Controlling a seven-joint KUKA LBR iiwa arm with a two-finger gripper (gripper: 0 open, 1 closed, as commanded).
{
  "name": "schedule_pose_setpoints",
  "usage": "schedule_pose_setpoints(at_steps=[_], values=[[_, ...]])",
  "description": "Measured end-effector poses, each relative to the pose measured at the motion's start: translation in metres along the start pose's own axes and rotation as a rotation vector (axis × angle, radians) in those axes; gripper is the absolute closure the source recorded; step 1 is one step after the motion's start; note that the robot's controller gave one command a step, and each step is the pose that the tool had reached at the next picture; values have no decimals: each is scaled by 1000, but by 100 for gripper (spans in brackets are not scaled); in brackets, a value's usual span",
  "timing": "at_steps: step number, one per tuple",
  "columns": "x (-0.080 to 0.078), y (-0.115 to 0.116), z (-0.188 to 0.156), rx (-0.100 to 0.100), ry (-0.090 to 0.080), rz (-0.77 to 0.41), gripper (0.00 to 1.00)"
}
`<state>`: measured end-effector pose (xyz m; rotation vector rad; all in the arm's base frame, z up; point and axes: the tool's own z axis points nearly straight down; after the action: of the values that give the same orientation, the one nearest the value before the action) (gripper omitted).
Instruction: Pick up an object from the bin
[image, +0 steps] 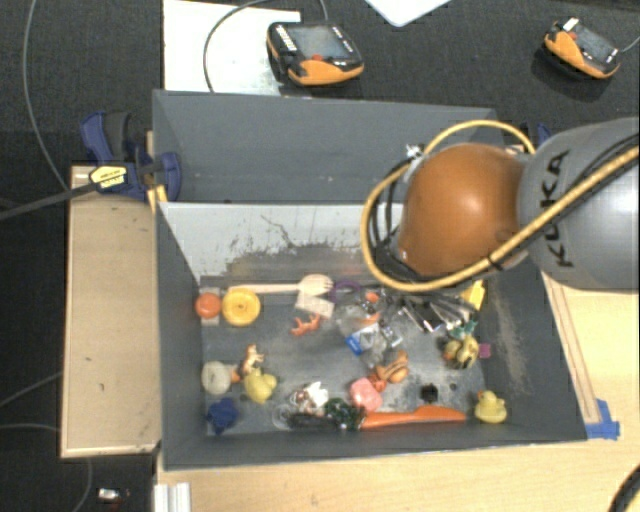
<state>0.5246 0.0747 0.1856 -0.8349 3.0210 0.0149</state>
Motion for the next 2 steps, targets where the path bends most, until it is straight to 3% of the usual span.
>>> schedule_pose_setpoints(at_steps=[1, 2], values=[[19, 4, 54, 5, -7, 37, 100], [5, 11, 7, 4, -7, -102, 100]])
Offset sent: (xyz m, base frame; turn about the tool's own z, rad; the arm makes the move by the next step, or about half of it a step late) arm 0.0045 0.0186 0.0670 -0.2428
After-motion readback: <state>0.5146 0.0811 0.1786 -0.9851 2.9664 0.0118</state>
